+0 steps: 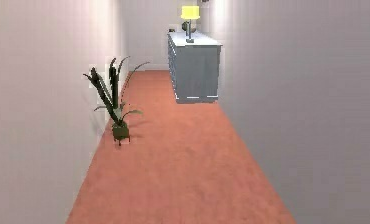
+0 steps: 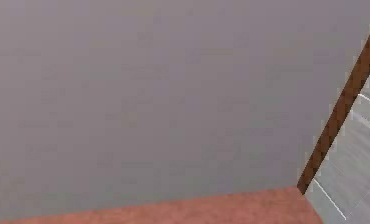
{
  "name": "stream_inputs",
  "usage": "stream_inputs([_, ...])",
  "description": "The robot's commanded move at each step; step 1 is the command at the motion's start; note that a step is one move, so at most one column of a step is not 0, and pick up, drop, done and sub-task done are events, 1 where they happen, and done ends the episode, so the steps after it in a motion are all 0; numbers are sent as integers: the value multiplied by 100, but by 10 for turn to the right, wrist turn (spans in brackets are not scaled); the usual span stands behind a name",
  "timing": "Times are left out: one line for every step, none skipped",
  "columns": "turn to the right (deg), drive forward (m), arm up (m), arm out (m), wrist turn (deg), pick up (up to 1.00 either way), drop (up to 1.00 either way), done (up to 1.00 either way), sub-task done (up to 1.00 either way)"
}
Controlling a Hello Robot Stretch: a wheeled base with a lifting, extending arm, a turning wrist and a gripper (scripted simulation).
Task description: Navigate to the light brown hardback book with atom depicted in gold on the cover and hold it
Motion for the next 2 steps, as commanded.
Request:
stream_inputs([210, 0, 0, 0, 0, 0, 0, 0, 0])
stream_inputs([0, 10, 0, 0, 0, 0, 0, 0, 0])
